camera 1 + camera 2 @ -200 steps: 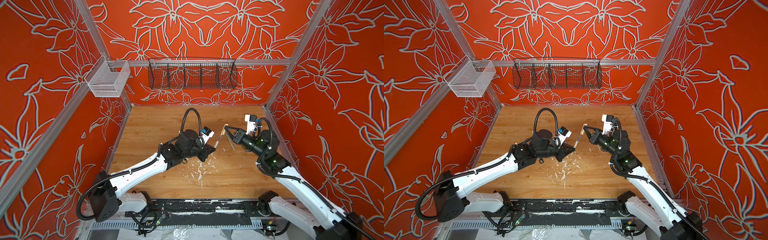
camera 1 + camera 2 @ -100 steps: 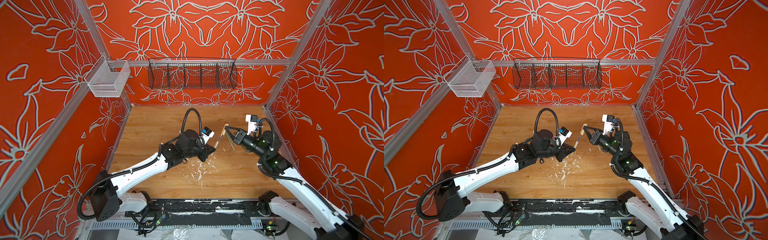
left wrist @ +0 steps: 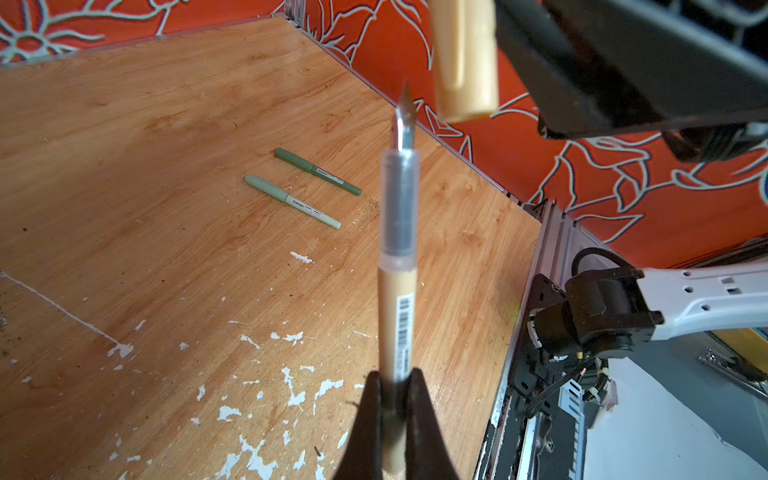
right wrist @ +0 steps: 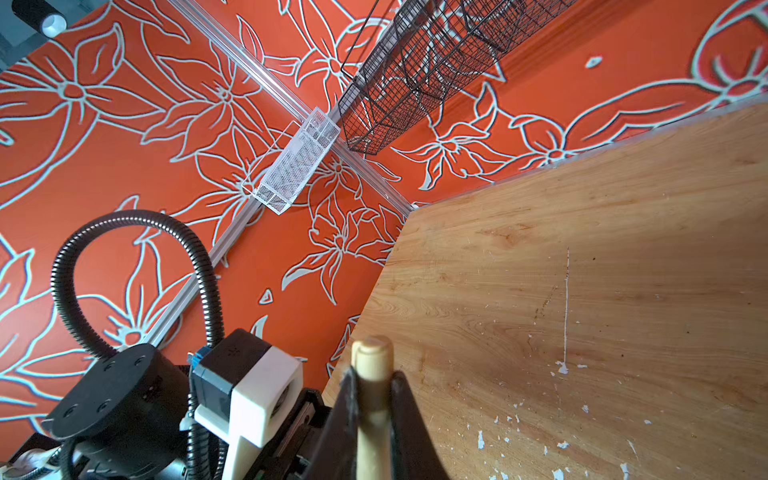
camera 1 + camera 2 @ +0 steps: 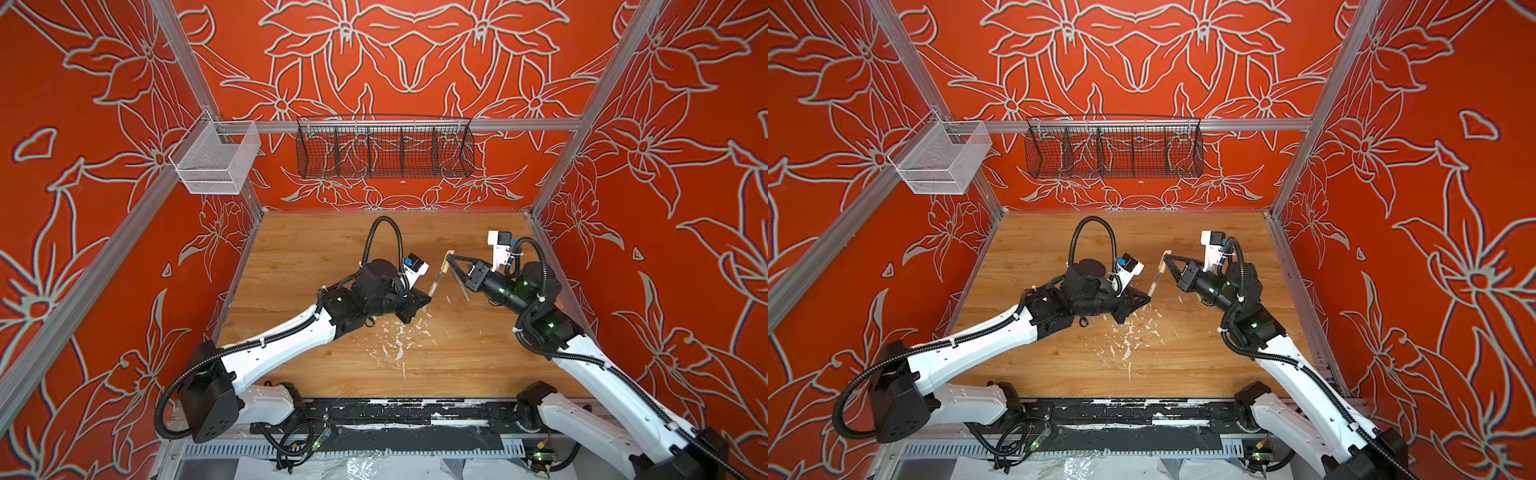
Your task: Insert the pens into the pen caps
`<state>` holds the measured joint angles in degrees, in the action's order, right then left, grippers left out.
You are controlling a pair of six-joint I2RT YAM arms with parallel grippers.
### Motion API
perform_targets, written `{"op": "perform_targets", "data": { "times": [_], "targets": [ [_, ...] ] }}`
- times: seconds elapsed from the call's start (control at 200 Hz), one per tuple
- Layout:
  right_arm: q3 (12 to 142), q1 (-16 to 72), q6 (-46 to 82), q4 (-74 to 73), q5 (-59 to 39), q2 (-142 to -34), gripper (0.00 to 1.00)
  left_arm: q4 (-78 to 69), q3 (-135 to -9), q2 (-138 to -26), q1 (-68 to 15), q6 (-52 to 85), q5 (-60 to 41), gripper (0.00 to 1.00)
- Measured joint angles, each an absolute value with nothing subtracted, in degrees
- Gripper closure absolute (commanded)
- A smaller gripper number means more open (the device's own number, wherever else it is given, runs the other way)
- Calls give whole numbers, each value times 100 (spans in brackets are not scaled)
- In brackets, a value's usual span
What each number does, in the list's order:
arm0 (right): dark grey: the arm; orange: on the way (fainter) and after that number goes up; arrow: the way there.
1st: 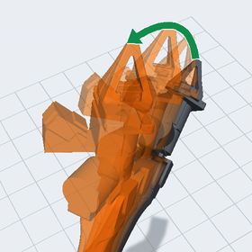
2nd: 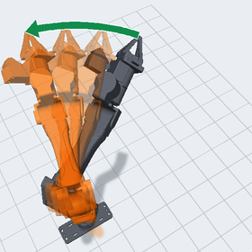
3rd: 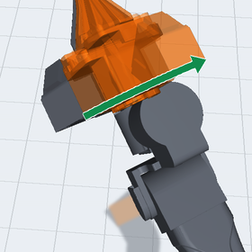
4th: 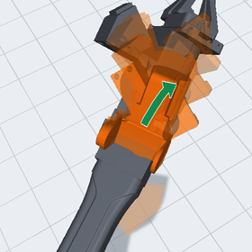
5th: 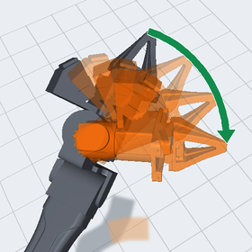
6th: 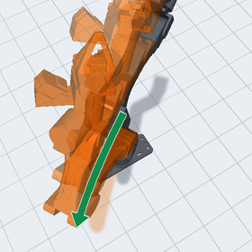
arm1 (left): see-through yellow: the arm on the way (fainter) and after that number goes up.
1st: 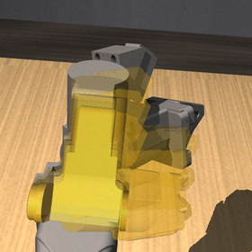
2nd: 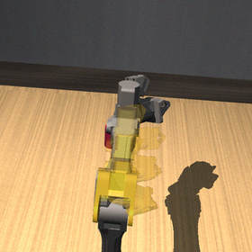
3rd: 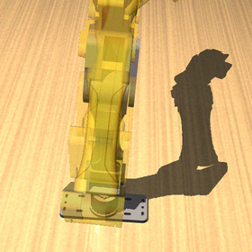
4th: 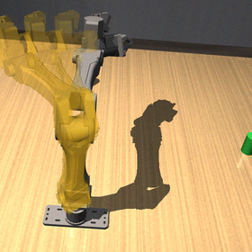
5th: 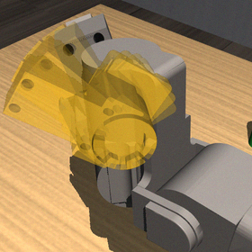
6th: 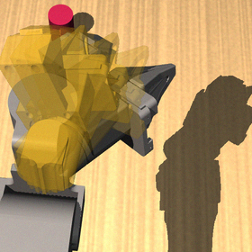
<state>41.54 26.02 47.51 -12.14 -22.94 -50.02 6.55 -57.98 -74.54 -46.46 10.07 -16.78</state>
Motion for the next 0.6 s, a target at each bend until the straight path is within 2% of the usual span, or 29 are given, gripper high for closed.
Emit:
{"op": "perform_targets", "data": {
  "times": [0.6],
  "targets": [
    [4130, 2602, 4578, -1282, -1953, -5081, 100, 663, -5798, -7454, -4646, 1007, -1675, 100]
  ]
}}
